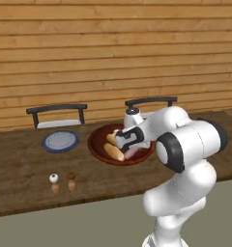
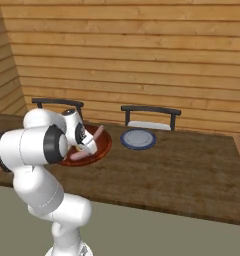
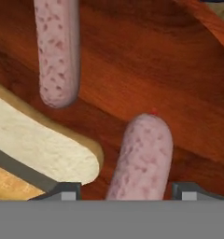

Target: Place one bun and one sausage from the bowl on each plate.

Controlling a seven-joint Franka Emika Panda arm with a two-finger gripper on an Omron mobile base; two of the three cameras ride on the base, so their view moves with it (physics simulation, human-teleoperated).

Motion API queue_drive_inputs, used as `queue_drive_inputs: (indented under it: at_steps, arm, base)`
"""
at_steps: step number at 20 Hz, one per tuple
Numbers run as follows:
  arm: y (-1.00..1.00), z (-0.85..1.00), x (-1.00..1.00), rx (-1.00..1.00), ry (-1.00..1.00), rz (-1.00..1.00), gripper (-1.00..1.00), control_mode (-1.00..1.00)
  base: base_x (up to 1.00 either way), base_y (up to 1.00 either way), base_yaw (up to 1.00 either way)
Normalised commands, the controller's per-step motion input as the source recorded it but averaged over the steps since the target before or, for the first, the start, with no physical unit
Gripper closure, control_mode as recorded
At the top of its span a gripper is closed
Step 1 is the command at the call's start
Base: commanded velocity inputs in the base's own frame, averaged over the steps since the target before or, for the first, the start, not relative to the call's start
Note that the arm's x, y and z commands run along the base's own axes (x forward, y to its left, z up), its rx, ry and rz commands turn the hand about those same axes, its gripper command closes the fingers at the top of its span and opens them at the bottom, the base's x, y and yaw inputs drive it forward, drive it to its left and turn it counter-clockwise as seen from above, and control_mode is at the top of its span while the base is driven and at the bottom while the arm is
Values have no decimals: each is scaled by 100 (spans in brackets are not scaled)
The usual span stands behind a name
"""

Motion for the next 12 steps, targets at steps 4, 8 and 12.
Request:
queue_drive_inputs:
  at_steps: [4,8,12]
  arm:
    - [-32,-67,-51,-3,-3,0,-100,-100]
    - [-29,-11,-24,5,-3,-1,-100,-100]
    - [0,-5,0,0,0,0,100,-100]
  base:
    - [0,0,0]
    - [0,0,0]
    - [0,0,0]
